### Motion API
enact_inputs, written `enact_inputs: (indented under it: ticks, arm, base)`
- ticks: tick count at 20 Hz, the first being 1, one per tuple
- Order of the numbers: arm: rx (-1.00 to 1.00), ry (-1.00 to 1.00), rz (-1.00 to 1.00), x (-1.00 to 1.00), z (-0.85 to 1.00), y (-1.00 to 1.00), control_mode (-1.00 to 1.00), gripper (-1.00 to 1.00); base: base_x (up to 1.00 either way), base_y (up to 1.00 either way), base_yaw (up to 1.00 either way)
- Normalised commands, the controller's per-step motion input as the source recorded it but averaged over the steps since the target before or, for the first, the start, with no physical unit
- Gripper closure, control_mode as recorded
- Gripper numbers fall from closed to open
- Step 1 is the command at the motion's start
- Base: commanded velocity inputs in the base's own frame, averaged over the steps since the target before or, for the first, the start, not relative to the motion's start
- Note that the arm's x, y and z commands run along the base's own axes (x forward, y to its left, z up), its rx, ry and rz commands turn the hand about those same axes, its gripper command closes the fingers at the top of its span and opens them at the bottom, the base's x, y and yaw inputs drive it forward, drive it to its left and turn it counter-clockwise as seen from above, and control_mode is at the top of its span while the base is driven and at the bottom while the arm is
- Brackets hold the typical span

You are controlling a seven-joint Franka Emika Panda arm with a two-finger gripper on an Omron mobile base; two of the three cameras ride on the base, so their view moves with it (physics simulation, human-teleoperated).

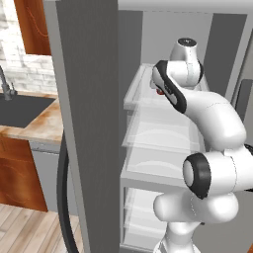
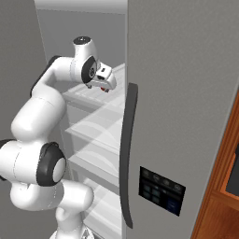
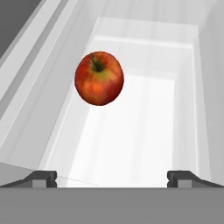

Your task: Pick the pear and apple from the fridge and place them inside the tupperware on the counter.

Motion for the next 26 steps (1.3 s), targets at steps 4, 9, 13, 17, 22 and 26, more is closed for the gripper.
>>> enact_inputs:
  ticks: [4, 9, 13, 17, 22, 26]
  arm:
    - [0.00, 0.00, 0.00, 0.31, -0.09, -0.01, -1.00, -1.00]
    - [0.01, 0.00, 0.00, 0.31, -0.06, 0.00, -1.00, -1.00]
    - [0.01, 0.01, 0.00, 0.26, -0.07, 0.00, -1.00, -1.00]
    - [0.00, 0.02, 0.00, 0.26, -0.08, 0.00, -1.00, -1.00]
    - [0.00, 0.02, 0.00, 0.28, -0.09, 0.00, -1.00, -1.00]
    - [0.00, 0.02, 0.00, 0.27, -0.10, 0.00, -1.00, -1.00]
  base:
    - [0.00, 0.00, 0.00]
    - [0.00, 0.00, 0.00]
    - [0.00, 0.00, 0.00]
    - [0.00, 0.00, 0.00]
    - [0.00, 0.00, 0.00]
    - [0.00, 0.00, 0.00]
